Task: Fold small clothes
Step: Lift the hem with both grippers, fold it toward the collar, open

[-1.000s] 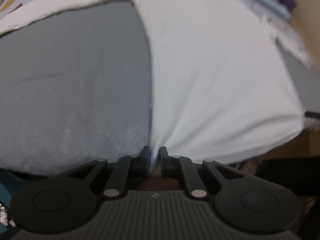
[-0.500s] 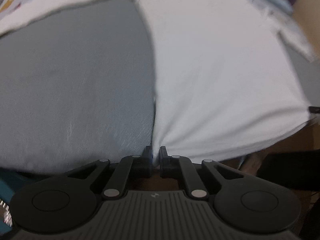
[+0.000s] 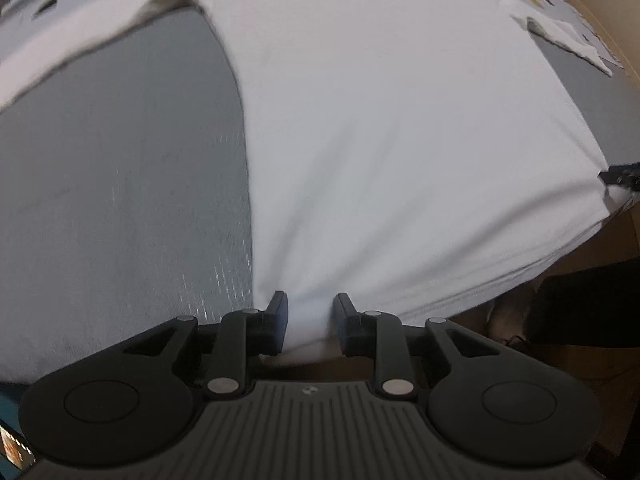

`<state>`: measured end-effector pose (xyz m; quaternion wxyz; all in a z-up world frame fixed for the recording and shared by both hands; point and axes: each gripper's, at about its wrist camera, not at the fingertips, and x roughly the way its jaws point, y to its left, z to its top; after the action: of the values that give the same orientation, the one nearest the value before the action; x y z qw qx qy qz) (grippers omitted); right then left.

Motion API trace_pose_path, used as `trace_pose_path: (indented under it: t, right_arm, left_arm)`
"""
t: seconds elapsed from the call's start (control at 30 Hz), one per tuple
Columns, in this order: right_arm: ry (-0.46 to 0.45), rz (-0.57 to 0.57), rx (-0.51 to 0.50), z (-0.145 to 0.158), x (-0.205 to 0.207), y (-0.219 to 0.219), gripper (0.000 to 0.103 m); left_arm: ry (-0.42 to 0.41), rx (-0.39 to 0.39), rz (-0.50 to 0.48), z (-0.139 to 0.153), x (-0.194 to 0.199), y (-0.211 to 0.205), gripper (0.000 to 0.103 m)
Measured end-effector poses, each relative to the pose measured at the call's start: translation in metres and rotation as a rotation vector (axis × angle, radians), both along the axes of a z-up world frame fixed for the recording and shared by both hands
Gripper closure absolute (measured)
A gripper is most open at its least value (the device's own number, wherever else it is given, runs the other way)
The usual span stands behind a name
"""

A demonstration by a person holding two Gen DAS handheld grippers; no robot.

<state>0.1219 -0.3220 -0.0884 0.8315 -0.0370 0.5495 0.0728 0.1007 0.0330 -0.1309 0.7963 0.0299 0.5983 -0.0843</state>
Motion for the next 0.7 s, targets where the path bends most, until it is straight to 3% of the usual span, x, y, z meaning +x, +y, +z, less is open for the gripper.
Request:
trace_pose_path:
  t: [0.03, 0.1, 0.17, 0.23, 0.27, 0.4, 0.53, 0.7]
  right_arm:
    - [0.053, 0.008, -0.052, -0.008, 0.000, 0.003, 0.061]
    - [0.035, 0.007, -0.062, -0.004, 0.001, 0.010, 0.061]
    - [0.002, 0.002, -0.014, 0.002, 0.002, 0.010, 0.061]
    - [0.068, 0.031, -0.104, -0.012, 0.000, 0.019, 0.061]
    - [0.053, 0.056, -0.136, -0.013, -0.004, 0.025, 0.060]
    - [-0.071, 0.020, -0.048, 0.013, -0.001, 0.035, 0.061]
    - [-0.235, -0.039, 0.070, 0.046, -0.002, 0.035, 0.061]
    - [-0.391, -0.042, 0.115, 0.077, 0.001, 0.059, 0.060]
  left_arm:
    - [-0.030, -0.023, 0.008, 0.002, -0.002, -0.006, 0.074]
    - [-0.071, -0.070, 0.023, 0.009, -0.001, -0.012, 0.072]
    - [-0.042, -0.039, 0.024, 0.000, 0.002, -0.020, 0.066]
    - [0.010, 0.008, 0.017, -0.010, 0.005, -0.025, 0.066]
    - [-0.004, 0.000, 0.014, -0.004, 0.006, -0.021, 0.066]
    - [-0.184, -0.111, 0.059, 0.026, 0.008, -0.026, 0.062]
    - [-0.394, -0.094, 0.132, 0.058, 0.012, -0.035, 0.039]
    - [-0.557, -0.057, 0.164, 0.077, 0.010, -0.034, 0.027]
